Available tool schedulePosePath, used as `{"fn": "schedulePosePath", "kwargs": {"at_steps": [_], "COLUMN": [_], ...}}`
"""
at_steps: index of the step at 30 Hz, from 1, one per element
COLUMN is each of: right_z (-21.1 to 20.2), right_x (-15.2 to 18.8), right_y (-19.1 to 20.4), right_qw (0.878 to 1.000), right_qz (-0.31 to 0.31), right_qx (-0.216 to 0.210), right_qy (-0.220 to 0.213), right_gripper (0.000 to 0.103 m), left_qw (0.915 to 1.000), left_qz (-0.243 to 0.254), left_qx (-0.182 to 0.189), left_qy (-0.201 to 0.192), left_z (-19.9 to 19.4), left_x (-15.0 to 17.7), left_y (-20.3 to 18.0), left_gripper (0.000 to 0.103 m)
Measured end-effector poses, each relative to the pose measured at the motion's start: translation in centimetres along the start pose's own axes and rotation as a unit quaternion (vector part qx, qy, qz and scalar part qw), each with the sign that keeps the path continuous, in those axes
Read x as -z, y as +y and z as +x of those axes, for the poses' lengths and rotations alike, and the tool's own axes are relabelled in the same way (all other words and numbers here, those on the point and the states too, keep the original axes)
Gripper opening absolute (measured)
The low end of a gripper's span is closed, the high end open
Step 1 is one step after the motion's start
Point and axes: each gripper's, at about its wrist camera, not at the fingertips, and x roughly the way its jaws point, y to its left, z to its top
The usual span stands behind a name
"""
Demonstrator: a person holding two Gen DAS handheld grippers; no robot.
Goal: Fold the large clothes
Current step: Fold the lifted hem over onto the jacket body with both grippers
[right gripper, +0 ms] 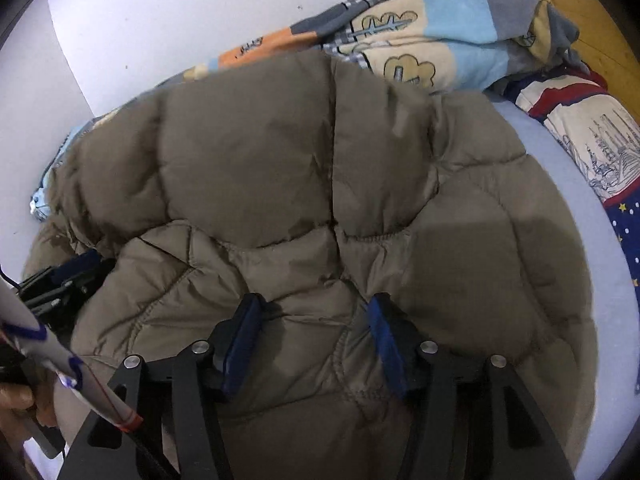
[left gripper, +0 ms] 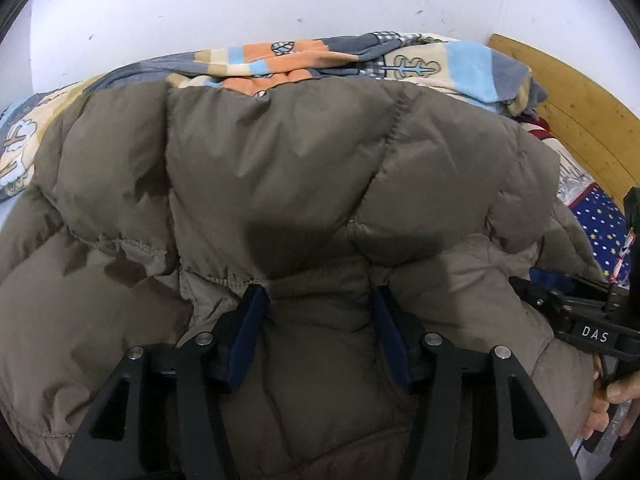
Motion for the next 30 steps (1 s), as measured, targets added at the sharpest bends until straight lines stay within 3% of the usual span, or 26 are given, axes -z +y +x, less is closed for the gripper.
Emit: {"fn": "schedulePosePath", "kwargs": {"at_steps": [4, 6, 10, 18, 22, 30], "right_z": [0.5, -0.6, -7.1, -16.6, -18.5, -15.5], "right_x": [-0.4, -0.3, 1.9, 7.5, 9.1, 8.3], "right_y": [0.6, 0.8, 1.9, 4.0, 5.4, 3.7], "right_qw": [1.0, 1.0, 1.0, 0.999, 0.998, 0.999], "right_qz": [-0.007, 0.001, 0.025, 0.019, 0.01, 0.015], "right_qx": [0.025, 0.029, 0.003, 0.012, 0.006, 0.031], "right_qy": [0.01, 0.012, -0.014, -0.036, -0.054, -0.039], "right_gripper": [0.059, 0.059, 0.061, 0.061, 0.063, 0.063], "left_qw": [0.9991, 0.9992, 0.9983, 0.9952, 0.9952, 0.9926], "left_qz": [0.002, -0.007, 0.008, 0.009, -0.016, -0.049], "left_qx": [-0.041, -0.041, -0.054, -0.096, -0.096, -0.111], "left_qy": [0.007, -0.001, -0.022, -0.017, -0.015, 0.005], "left_z": [-1.5, -3.7, -9.5, -16.8, -17.9, -14.8], "left_x": [0.5, 1.2, 3.9, 9.0, 9.6, 8.9], "left_y": [-1.1, -1.4, -1.8, -0.2, 1.5, 4.4], "left_gripper": [0.058, 0.058, 0.059, 0.06, 0.06, 0.06]}}
